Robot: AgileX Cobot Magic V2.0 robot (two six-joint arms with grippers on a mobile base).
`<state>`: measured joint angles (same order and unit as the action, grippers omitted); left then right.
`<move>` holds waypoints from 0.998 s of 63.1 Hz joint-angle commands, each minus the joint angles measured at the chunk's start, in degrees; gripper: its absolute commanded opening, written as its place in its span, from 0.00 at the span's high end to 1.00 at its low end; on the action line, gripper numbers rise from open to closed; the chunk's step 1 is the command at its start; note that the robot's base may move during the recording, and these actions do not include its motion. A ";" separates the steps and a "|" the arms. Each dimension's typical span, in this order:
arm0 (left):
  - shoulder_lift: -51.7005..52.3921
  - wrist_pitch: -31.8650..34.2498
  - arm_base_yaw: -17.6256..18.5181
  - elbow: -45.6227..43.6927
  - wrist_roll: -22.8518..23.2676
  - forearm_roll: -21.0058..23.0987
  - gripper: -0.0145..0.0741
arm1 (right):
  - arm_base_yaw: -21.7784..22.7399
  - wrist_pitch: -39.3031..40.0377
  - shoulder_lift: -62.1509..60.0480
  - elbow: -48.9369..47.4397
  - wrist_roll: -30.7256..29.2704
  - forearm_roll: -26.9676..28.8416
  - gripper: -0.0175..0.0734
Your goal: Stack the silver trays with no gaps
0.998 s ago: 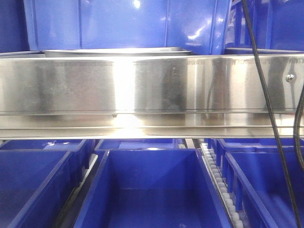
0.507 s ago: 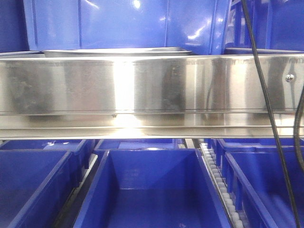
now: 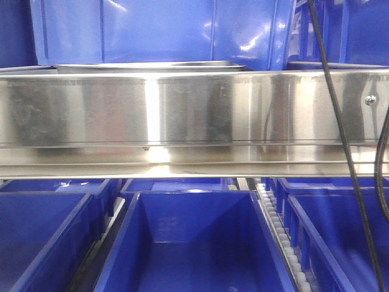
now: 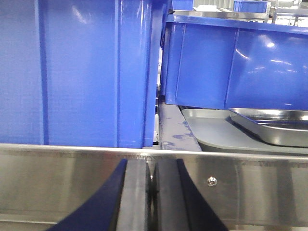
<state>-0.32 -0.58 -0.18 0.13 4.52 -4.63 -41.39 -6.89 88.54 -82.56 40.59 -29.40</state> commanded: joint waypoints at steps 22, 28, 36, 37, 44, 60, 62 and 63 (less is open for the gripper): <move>0.32 1.12 -0.09 -0.13 0.21 1.51 0.83 | 0.06 1.39 -0.60 -0.12 -0.21 -0.63 0.88; 0.32 1.12 -0.09 -0.13 0.21 1.51 0.83 | 0.06 1.39 -0.60 -0.12 -0.21 -0.63 0.88; 0.32 1.12 -0.09 -0.13 0.21 1.51 0.83 | 0.06 1.39 -0.60 -0.12 -0.21 -0.63 0.88; 0.32 1.12 -0.09 -0.13 0.21 1.51 0.83 | 0.06 1.39 -0.60 -0.12 -0.21 -0.63 0.88; 0.32 1.12 -0.09 -0.13 0.21 1.51 0.83 | 0.06 1.39 -0.60 -0.12 -0.21 -0.63 0.88; 0.32 1.12 1.42 -0.13 0.21 1.51 0.83 | 0.06 1.39 -0.60 -0.12 -0.21 -0.63 0.88; 0.32 1.12 2.15 -0.13 0.21 1.51 0.83 | 0.06 1.39 -0.60 -0.12 -0.21 -0.63 0.88; 0.32 1.12 2.57 -0.13 0.21 1.51 0.83 | 0.06 1.39 -0.60 -0.12 -0.21 -0.63 0.88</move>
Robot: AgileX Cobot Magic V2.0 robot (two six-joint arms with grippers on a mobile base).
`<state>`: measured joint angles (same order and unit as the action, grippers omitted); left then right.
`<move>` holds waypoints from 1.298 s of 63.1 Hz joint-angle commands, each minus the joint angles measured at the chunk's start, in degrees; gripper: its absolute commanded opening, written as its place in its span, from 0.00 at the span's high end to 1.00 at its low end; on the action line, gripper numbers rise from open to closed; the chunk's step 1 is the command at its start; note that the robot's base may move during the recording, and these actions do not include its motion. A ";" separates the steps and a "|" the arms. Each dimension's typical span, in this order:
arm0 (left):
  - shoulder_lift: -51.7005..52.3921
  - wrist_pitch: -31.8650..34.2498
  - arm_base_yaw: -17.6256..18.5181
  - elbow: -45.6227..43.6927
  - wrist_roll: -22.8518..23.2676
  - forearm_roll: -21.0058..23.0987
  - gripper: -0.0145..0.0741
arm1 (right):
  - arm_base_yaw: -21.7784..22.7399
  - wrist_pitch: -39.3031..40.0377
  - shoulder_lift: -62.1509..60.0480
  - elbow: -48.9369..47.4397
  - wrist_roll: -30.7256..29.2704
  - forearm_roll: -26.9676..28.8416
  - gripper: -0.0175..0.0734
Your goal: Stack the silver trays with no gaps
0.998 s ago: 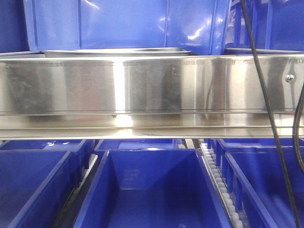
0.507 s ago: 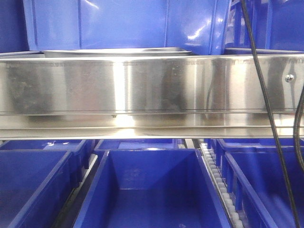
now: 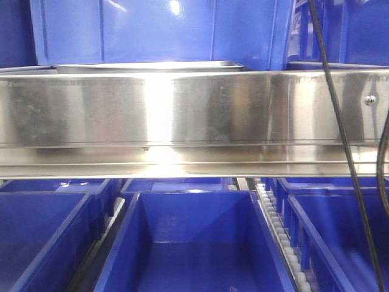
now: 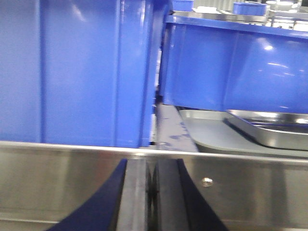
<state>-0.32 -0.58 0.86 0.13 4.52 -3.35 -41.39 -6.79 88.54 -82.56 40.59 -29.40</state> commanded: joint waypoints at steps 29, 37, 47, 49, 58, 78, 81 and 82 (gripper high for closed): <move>0.32 1.12 1.35 -0.13 0.21 0.22 0.83 | 0.06 1.29 -0.60 -0.12 -0.21 -0.63 0.88; 0.32 1.12 1.35 -0.13 0.21 0.22 0.83 | 0.06 1.29 -0.60 -0.12 -0.21 -0.63 0.88; 0.32 1.12 1.35 -0.13 0.21 0.22 0.83 | 0.06 1.29 -0.60 -0.12 -0.21 -0.63 0.88; 0.32 1.12 1.35 -0.13 0.21 0.22 0.83 | 0.06 1.29 -0.60 -0.12 -0.21 -0.63 0.88; 0.32 1.12 1.35 -0.13 0.21 0.22 0.83 | 0.06 1.29 -0.60 -0.12 -0.21 -0.63 0.88; 0.32 1.25 1.42 -0.13 0.21 0.22 0.83 | -2.01 -9.77 -1.50 1.14 -0.21 5.43 0.88; 0.32 1.25 1.42 -0.13 0.21 0.22 0.83 | -2.27 -8.76 -2.71 2.80 -0.21 4.06 0.88; 0.32 1.25 1.42 -0.13 0.21 0.22 0.83 | -2.27 -8.49 -3.09 3.29 -0.21 4.05 0.88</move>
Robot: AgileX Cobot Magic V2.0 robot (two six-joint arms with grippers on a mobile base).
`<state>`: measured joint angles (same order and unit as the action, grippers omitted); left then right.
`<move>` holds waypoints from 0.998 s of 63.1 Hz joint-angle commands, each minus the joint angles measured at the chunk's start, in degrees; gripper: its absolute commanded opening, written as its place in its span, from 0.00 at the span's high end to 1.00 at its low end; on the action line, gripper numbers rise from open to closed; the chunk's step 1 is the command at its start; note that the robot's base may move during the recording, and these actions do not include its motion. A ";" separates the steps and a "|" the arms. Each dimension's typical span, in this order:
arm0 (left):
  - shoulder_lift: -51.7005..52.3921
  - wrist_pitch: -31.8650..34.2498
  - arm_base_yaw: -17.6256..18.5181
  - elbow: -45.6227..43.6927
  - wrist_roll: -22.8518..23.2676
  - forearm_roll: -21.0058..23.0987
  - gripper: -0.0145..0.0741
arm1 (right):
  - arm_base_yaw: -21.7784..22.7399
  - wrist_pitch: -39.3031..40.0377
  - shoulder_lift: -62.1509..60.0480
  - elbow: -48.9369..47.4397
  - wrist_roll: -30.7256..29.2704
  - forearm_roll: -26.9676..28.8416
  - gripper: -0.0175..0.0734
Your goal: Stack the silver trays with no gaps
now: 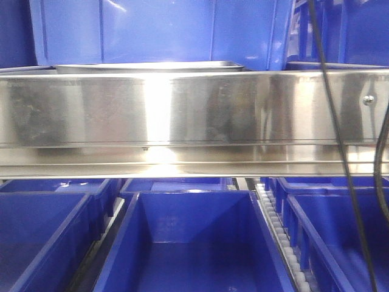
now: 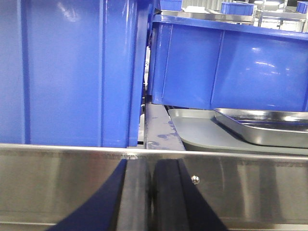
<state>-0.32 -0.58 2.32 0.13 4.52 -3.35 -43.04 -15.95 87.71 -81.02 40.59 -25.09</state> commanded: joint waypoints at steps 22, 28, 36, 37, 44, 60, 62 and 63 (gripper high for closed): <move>0.32 1.25 -0.04 -0.13 0.21 0.22 0.83 | 1.04 10.73 -23.14 23.74 -0.21 -6.77 0.88; 0.32 1.25 -0.04 -0.13 0.21 0.22 0.83 | 4.10 13.63 -31.08 30.99 -0.21 -6.77 0.88; 0.32 1.25 -0.04 -0.13 0.21 0.22 0.83 | 10.26 15.95 -40.98 40.22 -0.21 -6.77 0.88; 0.32 1.25 -0.04 -0.13 0.21 0.22 0.83 | 11.30 15.95 -42.37 41.74 -0.21 -6.77 0.88; 0.32 1.25 -0.04 -0.13 0.21 0.22 0.83 | 18.06 17.08 -49.54 50.09 -0.21 -6.77 0.88; 0.32 1.25 -0.04 -0.13 0.21 0.22 0.83 | 32.50 12.89 -73.08 64.15 -0.21 -7.27 0.88; 0.32 1.25 -0.04 -0.13 0.21 0.22 0.83 | 33.47 11.46 -76.43 65.73 -0.21 -7.27 0.88; 0.32 1.25 -0.04 -0.13 0.21 0.22 0.83 | 33.76 10.79 -77.72 66.32 -0.21 -7.27 0.88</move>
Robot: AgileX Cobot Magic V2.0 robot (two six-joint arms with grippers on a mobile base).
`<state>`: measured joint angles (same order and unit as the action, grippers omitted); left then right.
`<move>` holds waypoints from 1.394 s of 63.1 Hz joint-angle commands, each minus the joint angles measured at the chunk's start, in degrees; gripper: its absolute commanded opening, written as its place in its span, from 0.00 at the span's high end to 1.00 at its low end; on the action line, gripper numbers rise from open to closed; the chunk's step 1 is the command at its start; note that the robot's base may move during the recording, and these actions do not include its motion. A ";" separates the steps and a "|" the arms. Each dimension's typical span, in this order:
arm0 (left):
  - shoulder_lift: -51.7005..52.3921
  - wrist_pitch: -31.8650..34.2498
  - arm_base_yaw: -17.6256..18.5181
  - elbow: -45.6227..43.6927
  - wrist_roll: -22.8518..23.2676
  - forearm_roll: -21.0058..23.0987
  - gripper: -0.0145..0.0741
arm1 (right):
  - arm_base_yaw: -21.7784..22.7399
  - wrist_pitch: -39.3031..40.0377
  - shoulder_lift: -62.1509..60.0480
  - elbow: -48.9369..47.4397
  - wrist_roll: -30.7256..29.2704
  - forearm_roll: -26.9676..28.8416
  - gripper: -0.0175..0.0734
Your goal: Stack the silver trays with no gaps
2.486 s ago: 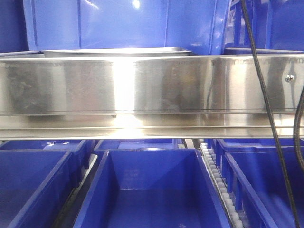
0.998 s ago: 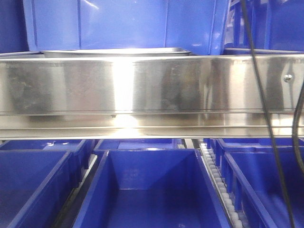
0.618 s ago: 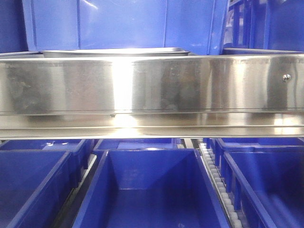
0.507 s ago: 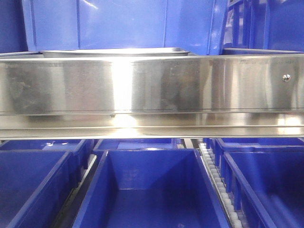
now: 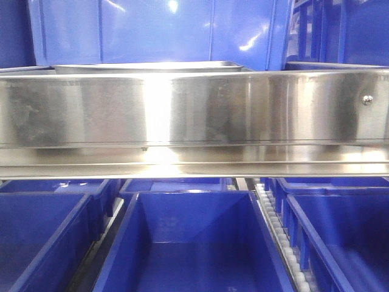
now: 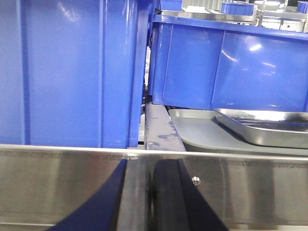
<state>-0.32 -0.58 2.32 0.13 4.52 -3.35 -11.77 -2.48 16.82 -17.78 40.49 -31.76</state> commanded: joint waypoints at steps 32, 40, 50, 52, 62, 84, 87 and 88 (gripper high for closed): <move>0.32 1.35 -0.04 -0.13 0.21 0.22 0.83 | 7.17 -8.65 -16.82 13.91 -1.57 -7.13 0.88; 0.32 1.47 -0.04 -0.13 0.21 0.22 0.83 | 7.17 -1.15 -16.82 17.78 -1.57 -7.13 0.88; 0.32 1.47 -0.04 -0.13 0.21 0.22 0.83 | 7.17 -1.12 -16.82 17.78 -1.57 -7.01 0.88; 0.32 1.47 -0.04 -0.13 0.21 0.22 0.83 | 7.17 -1.64 -16.82 17.78 -1.57 -7.47 0.88; 0.32 1.47 -0.04 -0.13 0.21 0.22 0.83 | 7.17 -3.69 -16.82 17.78 -1.57 -8.66 0.88; 0.32 1.47 -0.04 -0.13 0.21 0.22 0.83 | 7.17 0.23 -16.82 17.78 -45.05 28.35 0.88; 0.32 1.47 -0.04 -0.13 0.21 0.22 0.83 | 7.17 0.66 -16.82 17.78 -47.74 32.96 0.88; 0.32 1.47 -0.04 -0.13 0.21 0.22 0.83 | 7.17 0.66 -16.82 17.78 -48.72 34.04 0.88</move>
<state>-0.32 -0.47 2.32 0.13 4.52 -3.35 -4.88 -4.20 0.21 0.01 0.93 -7.69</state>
